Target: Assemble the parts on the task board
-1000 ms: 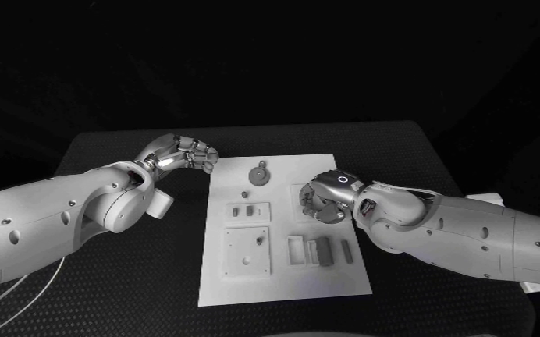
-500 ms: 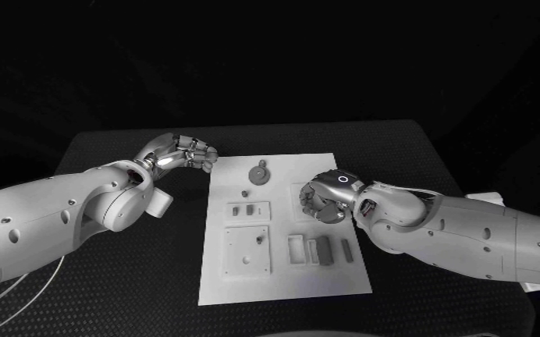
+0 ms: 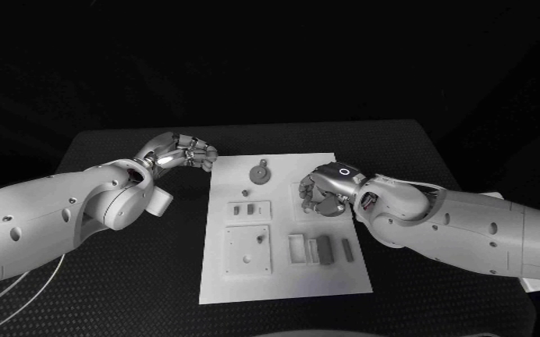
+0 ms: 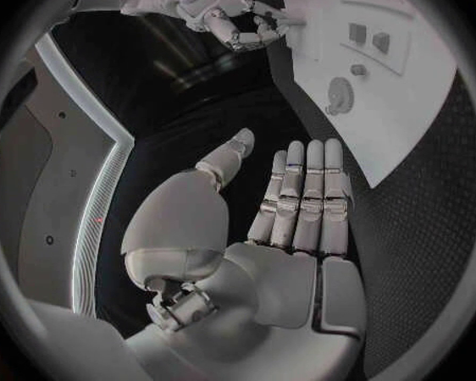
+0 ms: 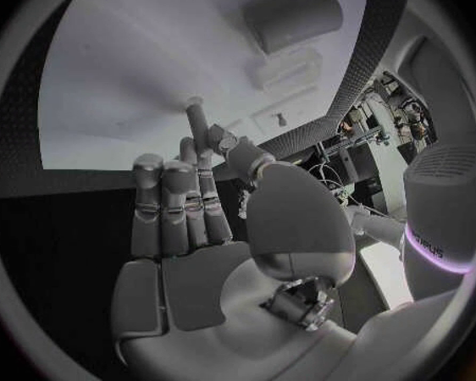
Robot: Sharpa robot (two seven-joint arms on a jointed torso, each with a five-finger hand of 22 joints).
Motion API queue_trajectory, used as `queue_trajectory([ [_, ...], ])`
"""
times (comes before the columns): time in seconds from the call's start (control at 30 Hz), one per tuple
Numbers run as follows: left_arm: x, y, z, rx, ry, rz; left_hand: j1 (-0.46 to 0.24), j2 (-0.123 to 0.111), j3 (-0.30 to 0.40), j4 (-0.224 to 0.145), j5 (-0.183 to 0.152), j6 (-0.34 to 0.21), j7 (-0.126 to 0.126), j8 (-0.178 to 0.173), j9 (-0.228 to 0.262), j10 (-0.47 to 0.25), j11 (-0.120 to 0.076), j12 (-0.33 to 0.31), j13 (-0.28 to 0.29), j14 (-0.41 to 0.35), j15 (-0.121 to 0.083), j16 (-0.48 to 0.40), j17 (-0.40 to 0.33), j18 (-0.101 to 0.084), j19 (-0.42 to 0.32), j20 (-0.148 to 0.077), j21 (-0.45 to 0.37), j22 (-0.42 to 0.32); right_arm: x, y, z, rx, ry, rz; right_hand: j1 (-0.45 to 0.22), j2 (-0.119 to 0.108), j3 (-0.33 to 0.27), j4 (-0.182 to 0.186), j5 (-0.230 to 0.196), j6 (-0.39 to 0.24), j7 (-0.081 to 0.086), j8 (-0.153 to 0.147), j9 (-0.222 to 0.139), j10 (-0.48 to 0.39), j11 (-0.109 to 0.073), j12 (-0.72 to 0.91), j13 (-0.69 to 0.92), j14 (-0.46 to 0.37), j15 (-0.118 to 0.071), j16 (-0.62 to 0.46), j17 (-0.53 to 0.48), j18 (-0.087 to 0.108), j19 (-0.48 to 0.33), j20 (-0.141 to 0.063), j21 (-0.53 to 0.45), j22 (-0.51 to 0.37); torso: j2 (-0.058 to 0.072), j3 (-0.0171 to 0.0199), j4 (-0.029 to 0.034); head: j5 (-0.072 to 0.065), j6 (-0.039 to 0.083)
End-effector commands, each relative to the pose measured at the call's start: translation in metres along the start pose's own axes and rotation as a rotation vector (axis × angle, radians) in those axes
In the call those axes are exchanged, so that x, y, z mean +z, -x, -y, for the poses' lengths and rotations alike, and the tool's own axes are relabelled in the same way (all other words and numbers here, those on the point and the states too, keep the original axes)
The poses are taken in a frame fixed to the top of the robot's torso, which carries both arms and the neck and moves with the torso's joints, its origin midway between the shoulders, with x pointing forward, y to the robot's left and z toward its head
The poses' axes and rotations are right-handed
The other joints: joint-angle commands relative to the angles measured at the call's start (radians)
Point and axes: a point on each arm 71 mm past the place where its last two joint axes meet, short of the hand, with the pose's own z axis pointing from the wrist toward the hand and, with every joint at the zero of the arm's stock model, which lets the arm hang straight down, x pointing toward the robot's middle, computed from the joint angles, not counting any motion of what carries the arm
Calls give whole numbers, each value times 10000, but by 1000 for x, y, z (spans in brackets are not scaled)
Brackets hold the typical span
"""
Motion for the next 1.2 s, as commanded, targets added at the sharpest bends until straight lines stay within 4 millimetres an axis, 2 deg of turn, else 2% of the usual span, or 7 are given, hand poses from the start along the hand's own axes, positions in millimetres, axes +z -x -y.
queue_trajectory([
  [0.03,1,-1,1,-95,-59,-74,-86,15,-3,53,5,-27,64,-56,-14,14,84,33,-17,10,64,-39,-17,147,-13,78,-52,-13,2,7,-1,93,24,-36,137,123,33,15,27,63,-4,34,175,1265,-266,22,-8,-8,-82,-58,14,622,10,-58,38,11,0,-3,1,7,0],
  [0.23,1,-1,1,-131,-38,-66,-88,14,-2,55,5,-29,67,-58,-16,13,85,33,-23,11,65,-39,-20,149,-12,79,-53,-15,3,20,-4,263,128,37,137,125,34,15,27,64,-5,34,180,1267,-267,22,1,-7,-83,-60,14,622,10,-59,38,12,2,-2,2,30,-39],
  [0.33,2,0,0,-174,-16,-15,-88,13,-2,56,5,-30,69,-58,-16,13,85,34,-26,12,65,-40,-22,150,-12,80,-54,-16,3,23,-12,590,296,4,137,128,35,15,27,63,-5,34,181,1267,-267,21,5,-7,-84,-62,15,622,10,-59,38,13,0,-2,-5,68,-49],
  [0.53,2,3,-1,-233,28,79,-88,15,0,57,6,-29,70,-58,-17,15,84,35,-32,13,64,-40,-25,153,-10,81,-55,-18,7,24,-35,1181,849,-98,134,152,42,16,28,49,-1,24,191,1259,-268,13,27,-13,-86,-72,14,622,7,-59,33,13,3,-1,-8,195,-73],
  [0.83,4,4,-1,-229,31,147,-87,11,2,58,5,-27,68,-57,-18,19,83,38,-40,14,62,-40,-30,156,-9,83,-58,-21,16,26,-77,1642,1887,-206,117,176,43,15,27,24,8,9,205,1238,-264,-7,58,-28,-84,-89,16,622,-2,-57,23,14,2,-13,-6,475,-131],
  [1.0,5,4,0,-5,-116,199,-80,16,8,58,6,-23,67,-55,-18,25,81,41,-46,18,61,-38,-33,159,-7,82,-58,-23,23,24,-95,1593,2347,-233,113,186,44,14,27,17,10,4,211,1232,-263,-14,69,-33,-84,-94,17,622,-6,-55,18,14,0,-17,0,561,-130],
  [1.2,6,1,1,28,-197,154,-45,22,28,46,6,-1,62,-43,-16,50,80,53,-60,43,56,-26,-38,168,8,82,-56,-27,28,7,-114,1530,2787,-482,114,191,47,11,27,10,12,0,216,1227,-263,-19,79,-38,-84,-97,19,622,-10,-55,15,15,2,-15,11,609,-112],
])
